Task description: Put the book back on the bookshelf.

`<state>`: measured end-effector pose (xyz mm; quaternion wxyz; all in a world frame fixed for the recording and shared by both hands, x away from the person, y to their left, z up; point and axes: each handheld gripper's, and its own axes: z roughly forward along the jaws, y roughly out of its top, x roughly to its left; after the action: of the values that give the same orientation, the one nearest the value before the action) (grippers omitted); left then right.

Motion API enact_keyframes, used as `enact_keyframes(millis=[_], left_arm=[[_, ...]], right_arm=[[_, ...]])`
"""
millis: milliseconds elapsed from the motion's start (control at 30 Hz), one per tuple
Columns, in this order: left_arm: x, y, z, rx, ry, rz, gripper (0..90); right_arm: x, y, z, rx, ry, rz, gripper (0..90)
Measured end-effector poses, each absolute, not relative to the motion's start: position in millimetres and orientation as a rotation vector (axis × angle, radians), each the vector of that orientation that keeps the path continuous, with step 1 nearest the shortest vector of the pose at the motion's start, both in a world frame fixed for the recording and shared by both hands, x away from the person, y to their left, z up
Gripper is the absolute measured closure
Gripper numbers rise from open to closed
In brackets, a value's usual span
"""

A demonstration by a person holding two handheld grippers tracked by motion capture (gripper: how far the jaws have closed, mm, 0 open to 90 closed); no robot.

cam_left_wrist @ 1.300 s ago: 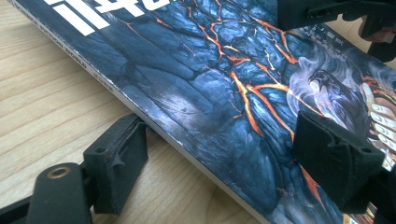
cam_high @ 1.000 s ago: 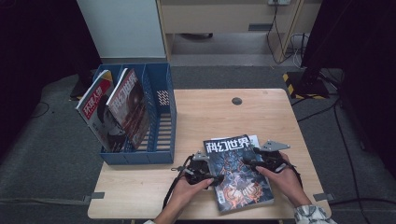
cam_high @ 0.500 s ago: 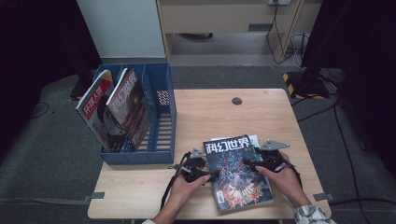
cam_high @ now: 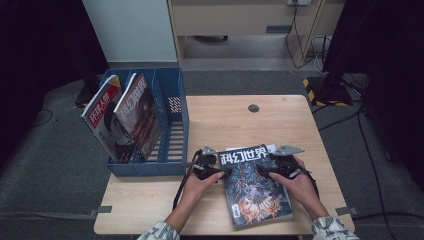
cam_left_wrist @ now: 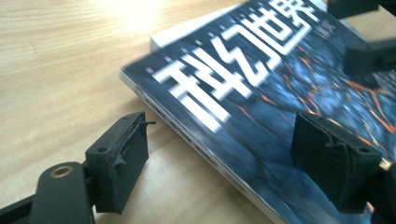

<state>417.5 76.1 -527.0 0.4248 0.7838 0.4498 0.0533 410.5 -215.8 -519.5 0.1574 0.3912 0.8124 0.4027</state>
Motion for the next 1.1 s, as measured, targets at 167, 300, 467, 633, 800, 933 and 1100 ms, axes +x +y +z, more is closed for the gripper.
enact_keyframes(millis=[167,300,467,633,800,933,1100], left_arm=[[426.4,73.6,-530.9,1.951,1.126,0.089,17.3],[428.7,72.7,-531.0,1.96,1.112,0.078,17.5],[432.5,74.8,-531.2,1.947,1.103,0.041,20.2],[436.9,73.6,-529.3,1.951,1.107,-0.028,25.9],[440.2,72.7,-520.0,1.947,1.11,-0.041,35.8],[441.8,71.8,-516.7,1.922,1.12,-0.053,41.9],[444.7,69.4,-514.0,1.881,1.125,-0.094,51.1]], right_arm=[[412.1,-218.1,-520.1,1.139,2.327,1.159,21.3],[413.9,-218.3,-521.2,1.161,2.334,1.179,22.3],[414.7,-218.1,-521.5,1.174,2.334,1.18,22.4],[414.3,-218.1,-521.8,1.189,2.33,1.187,23.0],[414.8,-221.2,-521.4,1.197,2.317,1.196,29.2],[414.9,-224.3,-522.0,1.207,2.297,1.212,33.8],[414.0,-224.5,-522.0,1.216,2.298,1.222,36.5]])
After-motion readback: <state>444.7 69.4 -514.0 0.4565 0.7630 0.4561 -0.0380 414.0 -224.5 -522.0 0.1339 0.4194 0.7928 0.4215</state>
